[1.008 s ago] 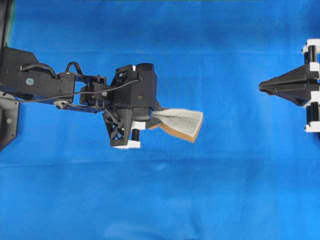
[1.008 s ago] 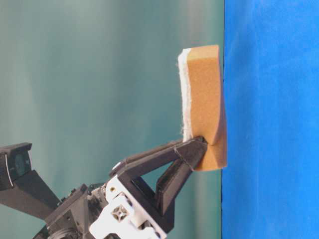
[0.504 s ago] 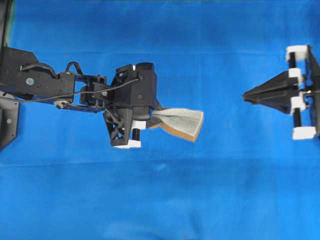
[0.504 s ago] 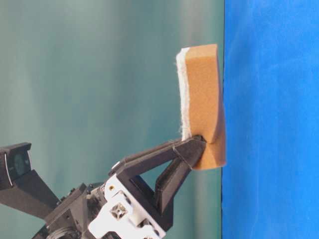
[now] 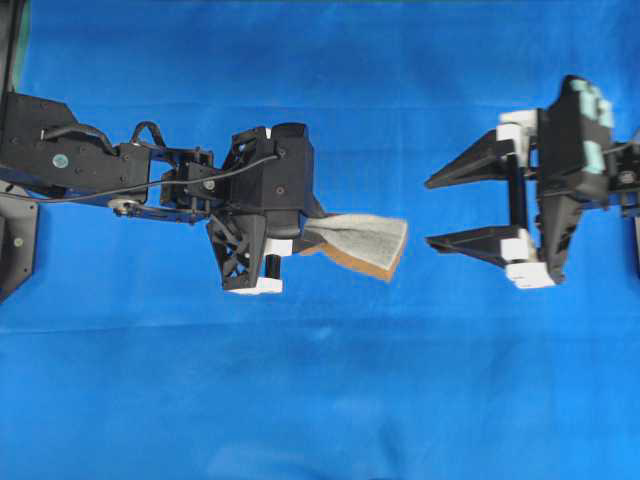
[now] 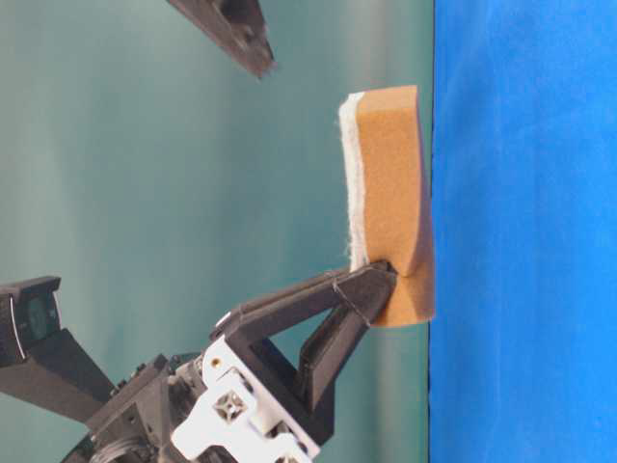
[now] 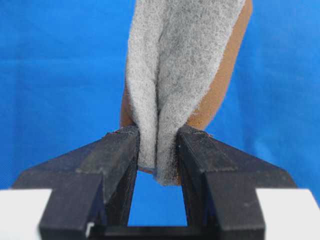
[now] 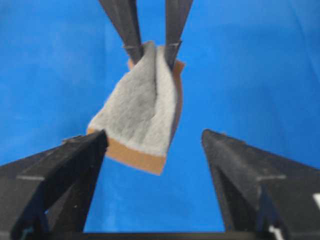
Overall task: Hand over the sponge with the left arm and wipe it with the right arm.
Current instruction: 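Move the right gripper toward the held sponge and close on its right end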
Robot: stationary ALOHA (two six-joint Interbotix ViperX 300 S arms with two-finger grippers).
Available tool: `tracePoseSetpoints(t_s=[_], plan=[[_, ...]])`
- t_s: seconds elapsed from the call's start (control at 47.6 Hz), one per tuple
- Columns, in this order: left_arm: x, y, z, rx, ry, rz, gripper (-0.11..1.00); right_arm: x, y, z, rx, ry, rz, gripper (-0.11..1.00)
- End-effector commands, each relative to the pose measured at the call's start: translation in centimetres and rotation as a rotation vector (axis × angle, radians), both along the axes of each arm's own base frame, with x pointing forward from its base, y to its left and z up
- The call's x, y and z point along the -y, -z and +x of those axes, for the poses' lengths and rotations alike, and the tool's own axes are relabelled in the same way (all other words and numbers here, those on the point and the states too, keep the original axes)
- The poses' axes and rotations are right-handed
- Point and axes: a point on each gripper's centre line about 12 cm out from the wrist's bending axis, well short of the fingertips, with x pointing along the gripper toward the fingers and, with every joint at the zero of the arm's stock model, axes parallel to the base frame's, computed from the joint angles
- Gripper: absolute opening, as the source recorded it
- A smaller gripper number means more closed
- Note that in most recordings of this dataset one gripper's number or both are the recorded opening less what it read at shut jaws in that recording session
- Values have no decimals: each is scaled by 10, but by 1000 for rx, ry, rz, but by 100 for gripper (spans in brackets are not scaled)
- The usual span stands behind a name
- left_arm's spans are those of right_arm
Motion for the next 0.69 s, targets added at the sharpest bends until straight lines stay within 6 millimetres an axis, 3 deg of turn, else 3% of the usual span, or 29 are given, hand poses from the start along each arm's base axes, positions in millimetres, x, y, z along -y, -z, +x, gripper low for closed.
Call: tracePoseSetpoints(t_s=[0.0,0.315,0.672], plan=[[-2,-10,-1,32,-4,1,21,-1,-9,13,23,3,12,73],[-2,-10,-1,32,-2,4,21,-4,1,44,-28,11,47,73],[-4,-10,-1,31,-5,6,21,-8,19,59,-83,4,54,73]])
